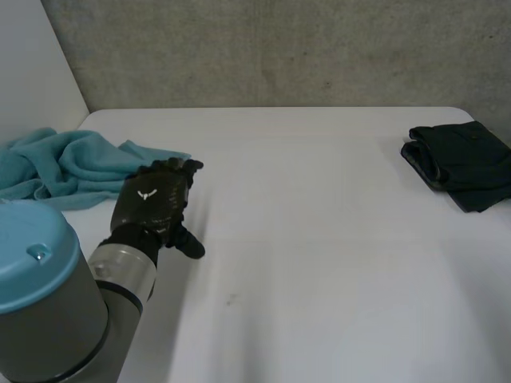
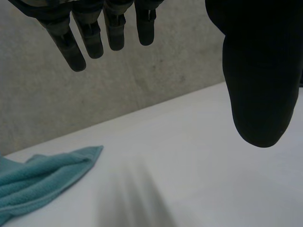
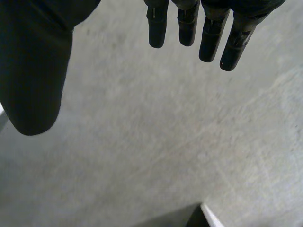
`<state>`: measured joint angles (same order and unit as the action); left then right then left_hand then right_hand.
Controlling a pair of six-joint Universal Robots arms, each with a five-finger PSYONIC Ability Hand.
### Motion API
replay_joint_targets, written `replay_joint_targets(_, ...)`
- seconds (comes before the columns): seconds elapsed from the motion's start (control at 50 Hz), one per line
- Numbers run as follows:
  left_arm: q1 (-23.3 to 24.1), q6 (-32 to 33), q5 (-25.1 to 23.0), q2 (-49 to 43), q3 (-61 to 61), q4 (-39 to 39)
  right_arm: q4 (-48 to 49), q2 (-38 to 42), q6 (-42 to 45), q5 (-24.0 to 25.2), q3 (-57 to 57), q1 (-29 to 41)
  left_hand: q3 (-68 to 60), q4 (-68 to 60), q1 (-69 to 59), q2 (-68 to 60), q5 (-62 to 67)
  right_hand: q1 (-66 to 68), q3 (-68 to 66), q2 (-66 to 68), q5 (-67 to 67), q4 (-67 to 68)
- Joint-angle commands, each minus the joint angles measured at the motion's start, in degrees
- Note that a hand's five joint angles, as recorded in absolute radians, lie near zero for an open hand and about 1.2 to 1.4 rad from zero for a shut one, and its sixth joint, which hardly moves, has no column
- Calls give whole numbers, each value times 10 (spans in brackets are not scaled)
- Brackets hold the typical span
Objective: Fold the laundry.
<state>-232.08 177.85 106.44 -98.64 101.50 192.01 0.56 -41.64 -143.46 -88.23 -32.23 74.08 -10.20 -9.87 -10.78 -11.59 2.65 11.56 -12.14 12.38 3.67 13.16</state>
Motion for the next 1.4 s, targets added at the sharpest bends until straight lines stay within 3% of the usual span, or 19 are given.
replay_joint_targets(0.02, -19, 5, -1, 11, -25, 0, -3, -103, -149, 52, -81, 90, 2, -1, 8, 16, -26, -16, 21, -24, -37, -32)
replay_joint_targets(0.18, -79, 7, -14, 13, -61, -1, 3, -217, -270, 215, -306, 190, 2, -1, 8, 16, -26, -16, 21, -24, -37, -32)
replay_joint_targets(0.28, -142, 24, -68, 6, -87, 0, 14, -257, -270, 257, -426, 276, 2, -1, 8, 16, -26, -16, 21, -24, -37, -32)
replay_joint_targets(0.4, -219, 93, -141, -53, -138, 4, 38, -264, -248, 260, -545, 354, 2, -1, 8, 16, -26, -16, 21, -24, -37, -32)
replay_joint_targets(0.54, -291, 191, -154, -158, -224, 6, 53, -265, -173, 255, -626, 404, 0, -3, 6, 14, -24, -16, 21, -24, -37, -32)
replay_joint_targets(0.68, -325, 236, -153, -283, -343, 0, 81, -266, -97, 240, -679, 419, -14, -17, -8, 0, -11, -16, 21, -24, -37, -32)
replay_joint_targets(0.84, -368, 298, -158, -398, -442, 4, 89, -281, -84, 223, -705, 419, -22, -25, -16, -8, -2, -16, 21, -24, -37, -32)
replay_joint_targets(0.98, -371, 346, -206, -477, -513, 6, 90, -281, -84, 223, -718, 411, -54, -57, -48, -40, 29, -16, 21, -24, -37, -32)
replay_joint_targets(1.14, -371, 355, -227, -529, -557, 6, 99, -288, -84, 223, -734, 411, -183, -187, -178, -169, 159, -16, 21, -24, -37, -32)
replay_joint_targets(1.18, -370, 358, -226, -539, -572, 8, 100, -288, -84, 223, -735, 411, -267, -271, -261, -253, 243, -16, 21, -24, -37, -32)
replay_joint_targets(1.22, -370, 359, -225, -546, -584, 11, 100, -288, -84, 223, -735, 411, -388, -391, -382, -374, 364, -16, 21, -24, -37, -32)
replay_joint_targets(1.24, -370, 359, -222, -553, -596, 11, 100, -288, -84, 223, -736, 411, -594, -597, -588, -580, 569, -16, 21, -24, -37, -32)
replay_joint_targets(1.26, -368, 359, -222, -555, -599, 11, 100, -288, -84, 222, -736, 411, -697, -700, -691, -683, 672, -16, 21, -24, -37, -32)
replay_joint_targets(1.4, -339, 357, -218, -553, -590, 6, 100, -301, -84, 223, -741, 408, -698, -701, -692, -684, 674, -16, 21, -24, -37, -32)
